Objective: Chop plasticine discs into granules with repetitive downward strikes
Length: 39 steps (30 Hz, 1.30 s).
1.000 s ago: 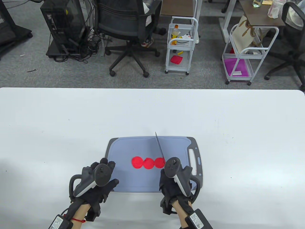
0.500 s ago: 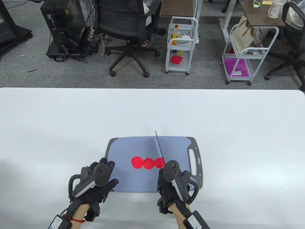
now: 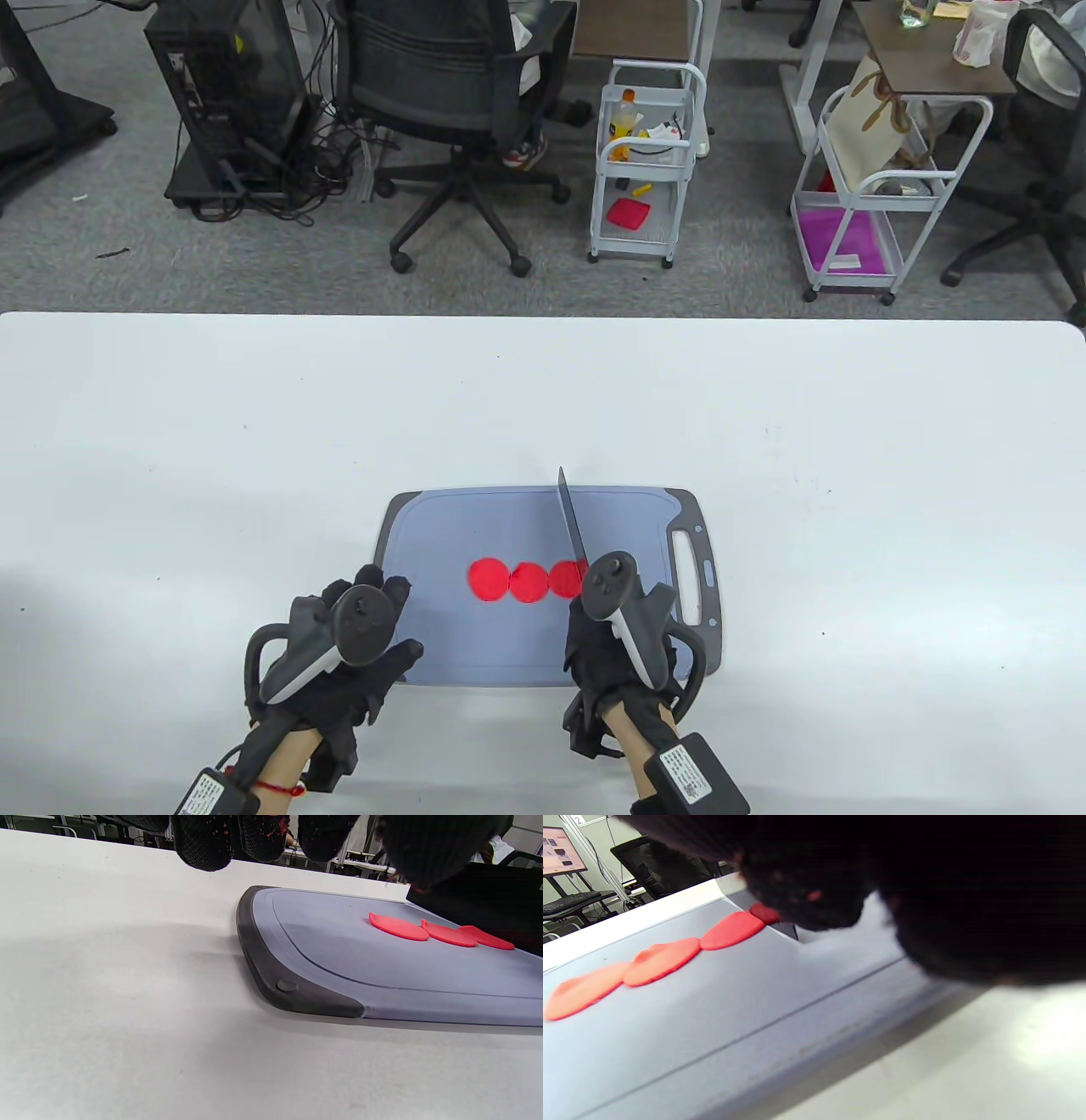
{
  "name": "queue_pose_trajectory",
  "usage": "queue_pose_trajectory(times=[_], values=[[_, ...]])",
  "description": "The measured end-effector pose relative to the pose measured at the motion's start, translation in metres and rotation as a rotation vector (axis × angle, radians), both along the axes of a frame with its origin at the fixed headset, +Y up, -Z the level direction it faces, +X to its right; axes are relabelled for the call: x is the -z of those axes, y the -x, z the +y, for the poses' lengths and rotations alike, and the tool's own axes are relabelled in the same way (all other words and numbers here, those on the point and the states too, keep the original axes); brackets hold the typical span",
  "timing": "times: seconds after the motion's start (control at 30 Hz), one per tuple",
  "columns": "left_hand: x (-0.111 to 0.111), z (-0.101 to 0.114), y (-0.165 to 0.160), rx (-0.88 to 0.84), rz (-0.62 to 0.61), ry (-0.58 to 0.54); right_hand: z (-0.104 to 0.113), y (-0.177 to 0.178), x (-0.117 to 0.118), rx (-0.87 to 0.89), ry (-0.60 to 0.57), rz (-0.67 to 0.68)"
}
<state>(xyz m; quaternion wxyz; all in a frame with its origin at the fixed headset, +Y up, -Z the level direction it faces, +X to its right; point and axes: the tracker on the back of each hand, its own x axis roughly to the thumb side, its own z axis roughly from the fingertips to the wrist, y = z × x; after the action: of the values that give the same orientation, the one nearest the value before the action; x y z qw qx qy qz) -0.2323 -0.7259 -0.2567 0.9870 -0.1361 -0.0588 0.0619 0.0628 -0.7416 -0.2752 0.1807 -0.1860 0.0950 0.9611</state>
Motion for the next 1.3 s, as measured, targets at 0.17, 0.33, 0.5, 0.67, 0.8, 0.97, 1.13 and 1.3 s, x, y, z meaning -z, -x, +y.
queue_pose_trajectory(times=[0.17, 0.33, 0.5, 0.67, 0.8, 0.97, 1.13, 1.3], values=[[0.002, -0.003, 0.001, -0.005, 0.000, 0.017, -0.003, -0.004, 0.003, 0.036, -0.033, -0.015], [0.000, -0.001, -0.004, -0.002, -0.007, 0.009, 0.000, 0.006, 0.004, -0.052, -0.032, -0.013], [-0.001, 0.002, -0.004, -0.009, -0.005, -0.008, 0.001, -0.002, -0.001, -0.030, 0.000, 0.002], [-0.001, 0.001, -0.002, 0.001, -0.008, 0.001, -0.005, -0.004, 0.003, 0.011, -0.096, -0.020], [0.001, 0.003, 0.001, -0.013, 0.004, -0.006, 0.007, -0.008, -0.005, 0.022, -0.159, -0.030], [0.000, 0.001, -0.002, 0.004, -0.004, 0.001, 0.006, -0.001, -0.010, 0.003, -0.108, -0.022], [0.000, 0.002, -0.003, -0.005, -0.004, -0.006, 0.000, 0.002, 0.001, -0.003, 0.012, -0.028], [-0.001, 0.000, -0.004, 0.002, -0.012, 0.003, 0.000, 0.006, 0.009, -0.064, 0.010, -0.011]])
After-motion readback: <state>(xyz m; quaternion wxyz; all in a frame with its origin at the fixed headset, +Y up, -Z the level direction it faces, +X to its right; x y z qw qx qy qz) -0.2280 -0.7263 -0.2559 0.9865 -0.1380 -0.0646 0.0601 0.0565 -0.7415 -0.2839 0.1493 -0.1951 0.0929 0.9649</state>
